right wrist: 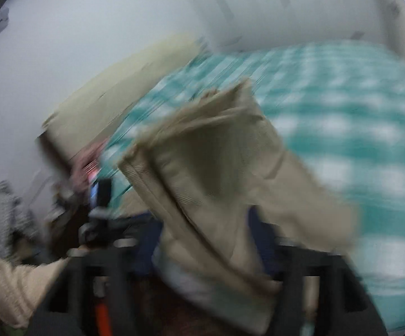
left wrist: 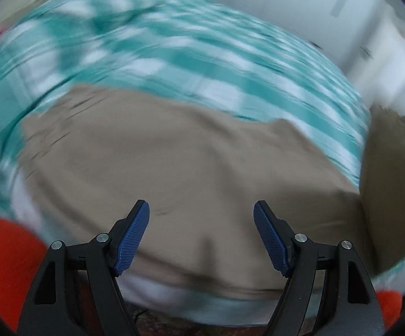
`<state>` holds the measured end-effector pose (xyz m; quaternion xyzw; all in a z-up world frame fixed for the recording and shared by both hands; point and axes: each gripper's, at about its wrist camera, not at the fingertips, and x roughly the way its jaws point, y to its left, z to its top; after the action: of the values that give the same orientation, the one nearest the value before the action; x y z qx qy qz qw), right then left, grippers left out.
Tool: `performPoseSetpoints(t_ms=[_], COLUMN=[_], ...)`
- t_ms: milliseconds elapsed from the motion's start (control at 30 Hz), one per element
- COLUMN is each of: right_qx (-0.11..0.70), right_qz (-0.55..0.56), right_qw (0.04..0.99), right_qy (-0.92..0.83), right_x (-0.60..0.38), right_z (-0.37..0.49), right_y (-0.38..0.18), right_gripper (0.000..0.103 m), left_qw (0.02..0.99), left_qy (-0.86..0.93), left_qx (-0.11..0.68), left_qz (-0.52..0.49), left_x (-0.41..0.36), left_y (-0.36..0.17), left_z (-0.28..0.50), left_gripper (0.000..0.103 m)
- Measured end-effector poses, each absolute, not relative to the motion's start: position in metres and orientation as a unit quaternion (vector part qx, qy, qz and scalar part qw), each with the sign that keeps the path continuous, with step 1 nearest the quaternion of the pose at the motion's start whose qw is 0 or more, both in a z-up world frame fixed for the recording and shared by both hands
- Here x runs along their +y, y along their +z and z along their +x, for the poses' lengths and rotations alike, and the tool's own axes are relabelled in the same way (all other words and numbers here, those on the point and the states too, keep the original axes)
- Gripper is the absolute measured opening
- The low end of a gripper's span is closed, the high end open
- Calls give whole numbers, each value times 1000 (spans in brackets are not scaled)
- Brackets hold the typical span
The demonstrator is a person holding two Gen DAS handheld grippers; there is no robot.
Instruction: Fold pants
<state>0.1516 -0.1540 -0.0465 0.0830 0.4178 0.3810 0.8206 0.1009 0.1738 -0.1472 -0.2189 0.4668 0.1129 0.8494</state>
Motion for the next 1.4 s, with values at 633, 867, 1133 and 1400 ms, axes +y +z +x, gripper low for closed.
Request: performPoseSetpoints(t_ms=[633, 867, 1133, 1400], right_qx=[482, 473, 471, 465], right_qz=[-49, -38, -51, -54], right_qw=[851, 853, 856, 859], right_qy=[203, 216, 207, 205], right_x=[-213, -221, -215, -216], right_z=[172, 168, 161, 160], right_y=[-185, -188, -192, -194], right_gripper=[36, 35, 36, 36], left_qw=[859, 842, 849, 850], left_qy=[-103, -49, -36, -39], left_qx=[496, 538, 528, 525], left_qz=[-78, -4, 15, 15], left_x=[14, 3, 5, 6], left_y=[-124, -167, -170, -173], left_z=[145, 132, 125, 124], left_gripper=[82, 82, 86, 88])
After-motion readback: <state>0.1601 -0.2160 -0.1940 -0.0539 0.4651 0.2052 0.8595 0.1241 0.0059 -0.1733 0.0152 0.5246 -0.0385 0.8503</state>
